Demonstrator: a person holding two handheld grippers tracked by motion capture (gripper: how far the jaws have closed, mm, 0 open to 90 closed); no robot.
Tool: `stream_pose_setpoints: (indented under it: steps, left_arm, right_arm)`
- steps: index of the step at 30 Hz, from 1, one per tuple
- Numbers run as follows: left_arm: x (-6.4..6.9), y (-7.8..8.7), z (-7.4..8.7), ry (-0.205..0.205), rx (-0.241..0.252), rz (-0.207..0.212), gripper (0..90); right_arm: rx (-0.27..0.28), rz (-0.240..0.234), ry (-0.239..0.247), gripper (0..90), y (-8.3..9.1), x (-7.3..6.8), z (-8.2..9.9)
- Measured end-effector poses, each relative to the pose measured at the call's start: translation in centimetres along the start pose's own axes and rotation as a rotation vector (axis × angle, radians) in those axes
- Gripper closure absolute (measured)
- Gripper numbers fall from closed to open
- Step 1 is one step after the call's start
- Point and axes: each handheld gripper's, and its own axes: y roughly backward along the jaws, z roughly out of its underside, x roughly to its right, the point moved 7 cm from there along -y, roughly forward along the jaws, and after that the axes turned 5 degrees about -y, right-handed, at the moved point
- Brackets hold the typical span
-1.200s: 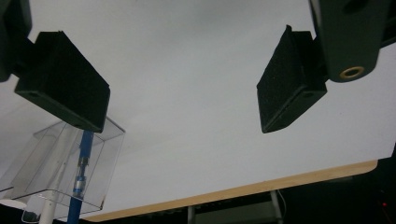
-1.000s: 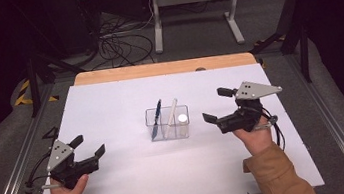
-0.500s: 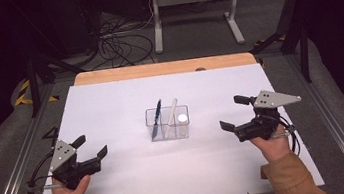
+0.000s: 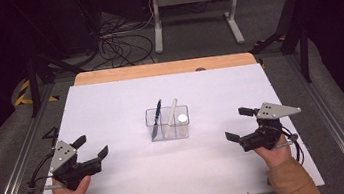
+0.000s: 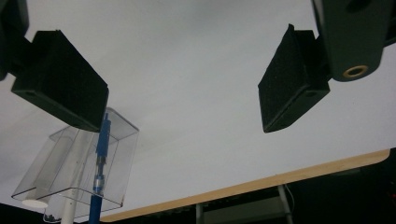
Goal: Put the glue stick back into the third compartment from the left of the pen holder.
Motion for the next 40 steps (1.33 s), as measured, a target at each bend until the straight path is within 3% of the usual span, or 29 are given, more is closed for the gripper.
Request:
stream_pose_setpoints:
  steps: [6, 12, 19, 25, 32, 40]
  left_arm:
    - [0.2, 0.2, -0.2, -0.011, 0.007, 0.002, 16.9]
    - [0.7, 0.1, -0.4, -0.05, 0.003, -0.001, 16.8]
    - [0.9, 0.1, -0.4, -0.046, -0.001, 0.016, 16.7]
    - [1.0, 0.3, -0.2, -0.045, -0.006, 0.015, 16.5]
    - [1.0, 0.6, 0.0, -0.027, 0.002, 0.02, 16.5]
    - [1.2, 0.9, 0.0, -0.038, 0.01, 0.032, 14.3]
  right_arm:
    - [0.014, 0.005, -0.014, 0.0, 0.2, 0.4, 1.2]
    - [-0.006, 0.029, -0.024, 0.0, 0.0, 1.1, 2.3]
    - [0.001, 0.037, -0.022, 0.0, -0.3, 1.3, 2.9]
    - [-0.087, 0.065, -0.026, 0.0, -1.3, 1.9, 4.2]
    - [-0.046, 0.054, -0.013, 0.0, -0.9, 1.6, 3.7]
    - [-0.017, 0.054, 0.013, 0.0, -0.6, 1.4, 3.4]
